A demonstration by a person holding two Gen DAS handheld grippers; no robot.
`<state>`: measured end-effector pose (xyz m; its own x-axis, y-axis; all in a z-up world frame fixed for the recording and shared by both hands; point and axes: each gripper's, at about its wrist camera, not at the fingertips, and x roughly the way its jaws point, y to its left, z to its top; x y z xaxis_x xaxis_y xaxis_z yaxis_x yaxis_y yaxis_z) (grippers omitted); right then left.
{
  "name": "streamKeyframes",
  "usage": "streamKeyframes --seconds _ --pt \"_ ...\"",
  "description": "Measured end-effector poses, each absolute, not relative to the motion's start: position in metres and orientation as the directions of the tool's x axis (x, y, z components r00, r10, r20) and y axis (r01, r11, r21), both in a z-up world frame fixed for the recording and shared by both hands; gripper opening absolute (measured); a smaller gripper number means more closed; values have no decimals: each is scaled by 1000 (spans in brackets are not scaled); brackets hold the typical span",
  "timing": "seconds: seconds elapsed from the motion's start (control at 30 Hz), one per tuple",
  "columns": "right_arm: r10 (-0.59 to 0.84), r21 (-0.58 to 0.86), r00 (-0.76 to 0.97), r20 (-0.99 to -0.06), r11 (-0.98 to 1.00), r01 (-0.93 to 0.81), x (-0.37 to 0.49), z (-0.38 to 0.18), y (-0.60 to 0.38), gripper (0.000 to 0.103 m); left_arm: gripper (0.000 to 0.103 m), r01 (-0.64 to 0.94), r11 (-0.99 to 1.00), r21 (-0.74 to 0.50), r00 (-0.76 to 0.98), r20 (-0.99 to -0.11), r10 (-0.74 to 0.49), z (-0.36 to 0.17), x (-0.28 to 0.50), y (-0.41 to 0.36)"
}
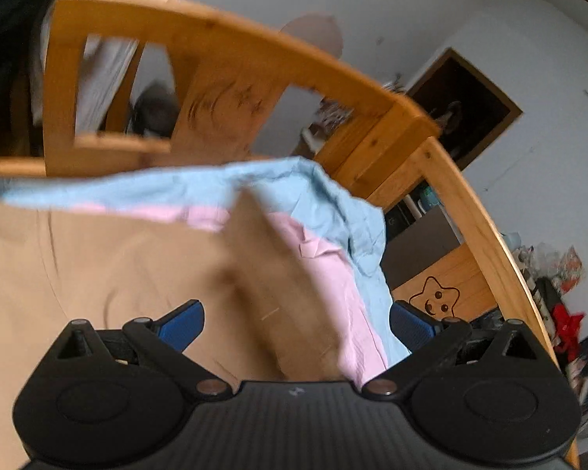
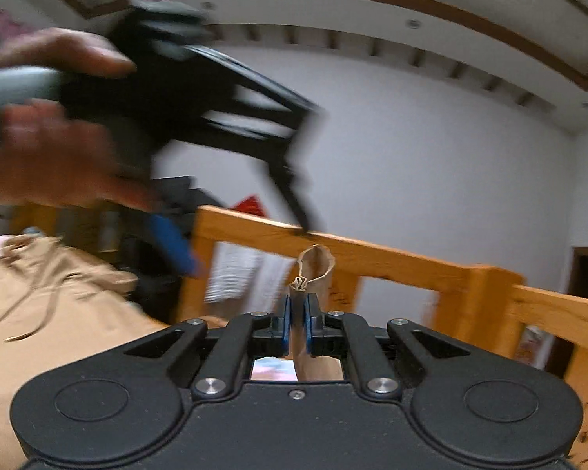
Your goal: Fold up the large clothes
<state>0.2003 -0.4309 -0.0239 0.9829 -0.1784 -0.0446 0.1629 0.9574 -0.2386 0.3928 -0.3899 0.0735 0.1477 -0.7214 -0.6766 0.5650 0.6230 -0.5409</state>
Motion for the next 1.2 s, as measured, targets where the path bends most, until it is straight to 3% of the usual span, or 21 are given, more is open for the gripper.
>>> streamKeyframes --seconds 0.1,0.13,0.17,0.2,0.23,0.3,0.43,0.5,0.57,0.63,0.77,0.87,0.97,1.13,1.2 --pt "-109 -277 992 -62 957 88 198 -34 -415 5 80 510 684 -521 189 -708 -680 61 399 -391" --pt "-95 -293 993 -63 953 73 198 -36 -410 5 64 506 700 -504 203 -720 -664 59 399 -390" --pt "-80 -304 995 -65 951 57 197 -39 -403 5 34 502 723 -475 220 -739 -637 58 398 -389" --pt "-69 -309 995 -68 950 45 196 -41 -399 5 19 493 749 -443 230 -764 -603 55 398 -388" --pt "-65 -314 996 -67 949 41 198 -40 -396 5 8 487 760 -429 235 -774 -588 54 398 -386" --pt "-56 -322 996 -67 946 31 195 -40 -389 5 0 479 772 -418 265 -769 -581 56 395 -378" --pt "-46 -356 998 -43 934 28 190 -38 -379 7 0 488 793 -363 361 -744 -563 77 389 -361" --pt "-35 -371 999 -19 928 26 185 -36 -373 16 0 492 798 -348 425 -704 -569 94 384 -348" --pt "-18 -380 1000 2 925 17 179 -32 -367 37 0 479 806 -347 486 -661 -573 113 379 -325" --pt "-1 -377 1000 16 926 7 173 -29 -362 65 0 459 817 -348 543 -619 -568 133 372 -292" --pt "4 -346 1000 5 938 -2 169 -24 -359 80 0 427 843 -328 633 -558 -537 164 358 -217" --pt "10 -242 998 -61 970 -24 176 -22 -365 84 0 353 879 -321 685 -552 -476 171 350 -156" --pt "54 -30 983 -177 998 -61 195 -18 -384 91 0 271 916 -297 716 -574 -398 157 346 -104" --pt "129 314 917 -378 949 -4 268 -24 -422 91 0 184 958 -218 734 -618 -282 105 341 -44" --pt "147 338 882 -447 941 14 305 -32 -423 89 0 149 959 -239 733 -625 -270 82 344 -27"
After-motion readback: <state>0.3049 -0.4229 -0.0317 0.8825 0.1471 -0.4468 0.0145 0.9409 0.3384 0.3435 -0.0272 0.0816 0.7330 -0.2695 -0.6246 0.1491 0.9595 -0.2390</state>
